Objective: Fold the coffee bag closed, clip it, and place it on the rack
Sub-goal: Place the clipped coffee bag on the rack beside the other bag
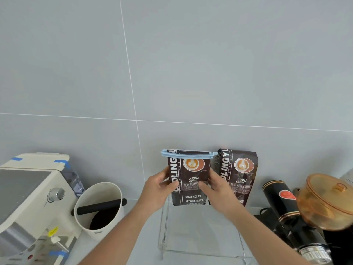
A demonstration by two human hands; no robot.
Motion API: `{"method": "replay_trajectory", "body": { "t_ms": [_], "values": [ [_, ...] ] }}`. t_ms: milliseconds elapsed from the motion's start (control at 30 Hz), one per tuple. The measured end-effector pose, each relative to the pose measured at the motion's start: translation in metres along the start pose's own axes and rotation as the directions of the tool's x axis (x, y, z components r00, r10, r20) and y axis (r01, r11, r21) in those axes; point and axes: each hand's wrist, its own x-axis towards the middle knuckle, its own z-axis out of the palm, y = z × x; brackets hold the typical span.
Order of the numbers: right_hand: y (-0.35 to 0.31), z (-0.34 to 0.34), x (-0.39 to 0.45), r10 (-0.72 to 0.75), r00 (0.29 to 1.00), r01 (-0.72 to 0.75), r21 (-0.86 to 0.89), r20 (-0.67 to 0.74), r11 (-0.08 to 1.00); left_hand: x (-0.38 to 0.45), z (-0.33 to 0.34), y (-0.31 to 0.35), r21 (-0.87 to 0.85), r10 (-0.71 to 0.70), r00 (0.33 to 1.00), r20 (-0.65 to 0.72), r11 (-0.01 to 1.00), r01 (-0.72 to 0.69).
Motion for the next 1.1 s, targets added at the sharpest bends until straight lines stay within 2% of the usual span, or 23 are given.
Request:
{"method": "replay_trajectory", "body": {
  "t_ms": [467, 700, 1100],
  "values": [
    [0.023, 0.013, 0.015, 0.043, 0.993, -0.04, 0.027, -0.114, 0.999, 0.02, 0.004, -0.022, -0.108, -0.014, 0.997, -0.073, 0.994, 0.006],
    [0.018, 0.019, 0.022, 0.074, 0.976, -0.076, -0.003, -0.205, 0.997, 0.03, 0.006, -0.016, -0.062, 0.019, 0.995, -0.097, 0.998, -0.025],
    [0.017, 0.018, 0.022, 0.094, 0.977, -0.113, -0.093, -0.189, 0.989, 0.036, 0.005, -0.012, -0.022, 0.003, 0.996, -0.086, 1.0, -0.005]
  ]
}}
